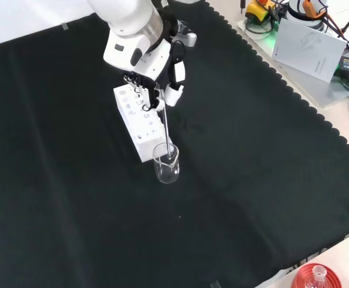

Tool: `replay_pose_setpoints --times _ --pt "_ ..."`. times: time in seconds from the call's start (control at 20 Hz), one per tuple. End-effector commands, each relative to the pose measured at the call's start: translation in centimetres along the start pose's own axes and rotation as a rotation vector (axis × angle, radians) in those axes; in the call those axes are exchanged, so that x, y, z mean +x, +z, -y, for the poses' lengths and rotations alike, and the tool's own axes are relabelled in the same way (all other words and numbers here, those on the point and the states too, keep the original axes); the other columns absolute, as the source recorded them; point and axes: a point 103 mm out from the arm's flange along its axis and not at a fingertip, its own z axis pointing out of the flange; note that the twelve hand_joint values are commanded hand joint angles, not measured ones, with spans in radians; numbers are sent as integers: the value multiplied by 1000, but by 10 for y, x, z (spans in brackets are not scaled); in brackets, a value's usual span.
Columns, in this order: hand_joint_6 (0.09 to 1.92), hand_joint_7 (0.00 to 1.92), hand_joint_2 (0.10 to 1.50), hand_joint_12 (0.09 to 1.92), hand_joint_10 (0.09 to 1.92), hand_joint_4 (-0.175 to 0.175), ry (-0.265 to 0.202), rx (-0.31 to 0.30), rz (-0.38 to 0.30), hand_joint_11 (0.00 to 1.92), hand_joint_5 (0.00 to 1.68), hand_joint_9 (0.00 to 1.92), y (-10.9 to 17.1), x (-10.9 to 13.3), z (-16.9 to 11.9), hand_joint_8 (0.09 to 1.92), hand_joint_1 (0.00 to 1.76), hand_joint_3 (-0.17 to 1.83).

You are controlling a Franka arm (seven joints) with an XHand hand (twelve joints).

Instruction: Put the glass rod back on the white test tube rack.

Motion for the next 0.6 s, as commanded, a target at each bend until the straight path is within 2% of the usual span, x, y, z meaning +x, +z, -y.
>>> replay_pose_setpoints --times 0.05,0.4,0.6 --pt "920 1472 730 773 92 -175 -3 -7 -1 1557 1120 1723 -1 1 3 460 1174 653" --pt "923 1472 732 773 91 -175 -14 -16 -9 1556 1118 1724 -5 6 11 460 1174 652" --pt "924 1472 732 774 90 -175 -5 -22 -9 1556 1118 1725 -12 7 19 460 1173 651"
